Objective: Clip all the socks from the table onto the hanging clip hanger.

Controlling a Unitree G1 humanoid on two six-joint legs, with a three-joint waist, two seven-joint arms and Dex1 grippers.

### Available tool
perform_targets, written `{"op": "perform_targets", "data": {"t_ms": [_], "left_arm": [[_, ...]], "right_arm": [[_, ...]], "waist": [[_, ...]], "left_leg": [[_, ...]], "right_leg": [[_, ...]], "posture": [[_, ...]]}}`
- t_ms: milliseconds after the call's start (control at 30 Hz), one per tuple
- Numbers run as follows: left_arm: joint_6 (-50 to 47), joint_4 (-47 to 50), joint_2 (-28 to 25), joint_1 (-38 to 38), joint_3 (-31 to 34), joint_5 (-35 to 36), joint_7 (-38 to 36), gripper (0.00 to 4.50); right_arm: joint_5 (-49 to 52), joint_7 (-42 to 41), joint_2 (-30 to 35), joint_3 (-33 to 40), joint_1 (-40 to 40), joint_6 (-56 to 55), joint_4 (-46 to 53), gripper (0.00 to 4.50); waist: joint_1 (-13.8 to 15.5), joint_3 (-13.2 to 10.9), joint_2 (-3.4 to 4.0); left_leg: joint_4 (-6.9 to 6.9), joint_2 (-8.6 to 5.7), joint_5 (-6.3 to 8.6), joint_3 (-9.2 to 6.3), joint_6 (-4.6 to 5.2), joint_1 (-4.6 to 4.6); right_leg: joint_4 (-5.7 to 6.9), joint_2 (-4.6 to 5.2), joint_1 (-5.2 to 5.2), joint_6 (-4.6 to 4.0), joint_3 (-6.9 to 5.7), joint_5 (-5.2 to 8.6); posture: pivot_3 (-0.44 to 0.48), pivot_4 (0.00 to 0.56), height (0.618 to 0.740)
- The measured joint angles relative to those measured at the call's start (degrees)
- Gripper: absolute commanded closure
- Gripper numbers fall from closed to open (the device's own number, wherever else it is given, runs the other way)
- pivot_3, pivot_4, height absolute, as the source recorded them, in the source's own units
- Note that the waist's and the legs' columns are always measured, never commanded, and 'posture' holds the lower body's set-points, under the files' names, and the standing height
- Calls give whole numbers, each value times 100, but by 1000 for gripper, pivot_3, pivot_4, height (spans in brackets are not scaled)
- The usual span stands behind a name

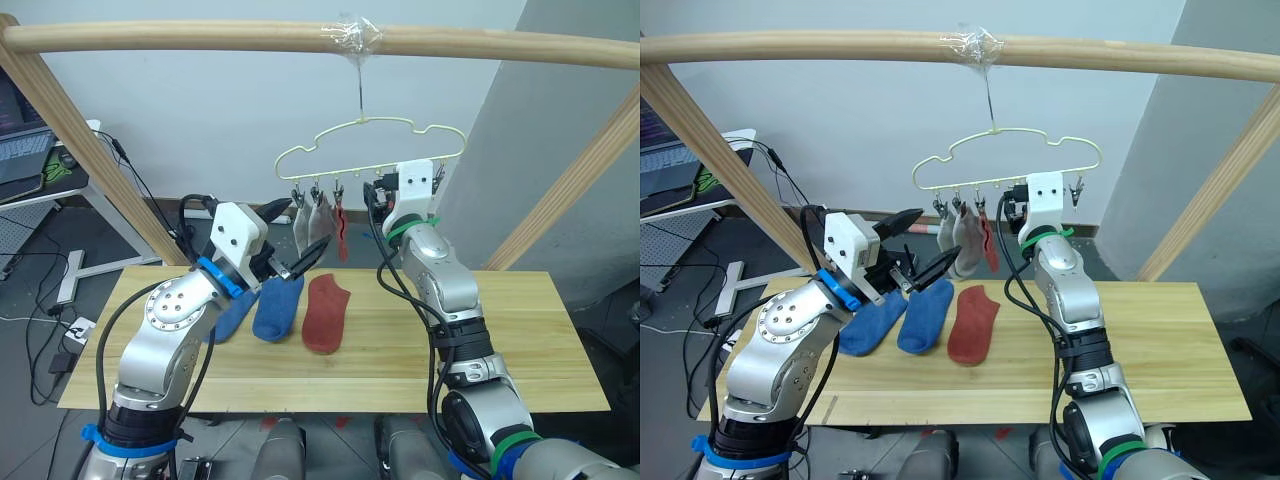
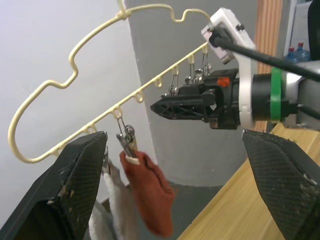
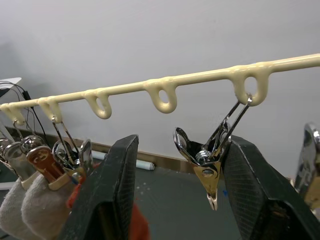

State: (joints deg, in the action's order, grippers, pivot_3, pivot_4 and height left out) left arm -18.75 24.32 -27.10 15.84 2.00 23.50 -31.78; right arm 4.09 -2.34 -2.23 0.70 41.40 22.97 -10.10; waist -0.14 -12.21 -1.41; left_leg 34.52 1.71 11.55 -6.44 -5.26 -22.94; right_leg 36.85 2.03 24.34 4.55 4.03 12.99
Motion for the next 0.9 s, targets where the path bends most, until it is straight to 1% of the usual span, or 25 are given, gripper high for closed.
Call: {"op": "perform_targets", "data": {"t_ms": [367,900], "left_arm": [[-85,44,102,158,52,74,53,0],[-101,62,104,201,52,76,112,0]], "right_arm": [[-1,3,61,43,123,-139,-254,2005],[-2,16,67,44,209,-246,-271,2005]], "waist": [[0,0,0],[-1,0,0]], "left_leg": [[-3,0,0,0,0,0],[-4,0,0,0,0,0]], "right_leg": [[0,0,0,-1,0,1],[0,0,0,-2,0,1]], "posture": [[168,175,740],[165,182,740]]}}
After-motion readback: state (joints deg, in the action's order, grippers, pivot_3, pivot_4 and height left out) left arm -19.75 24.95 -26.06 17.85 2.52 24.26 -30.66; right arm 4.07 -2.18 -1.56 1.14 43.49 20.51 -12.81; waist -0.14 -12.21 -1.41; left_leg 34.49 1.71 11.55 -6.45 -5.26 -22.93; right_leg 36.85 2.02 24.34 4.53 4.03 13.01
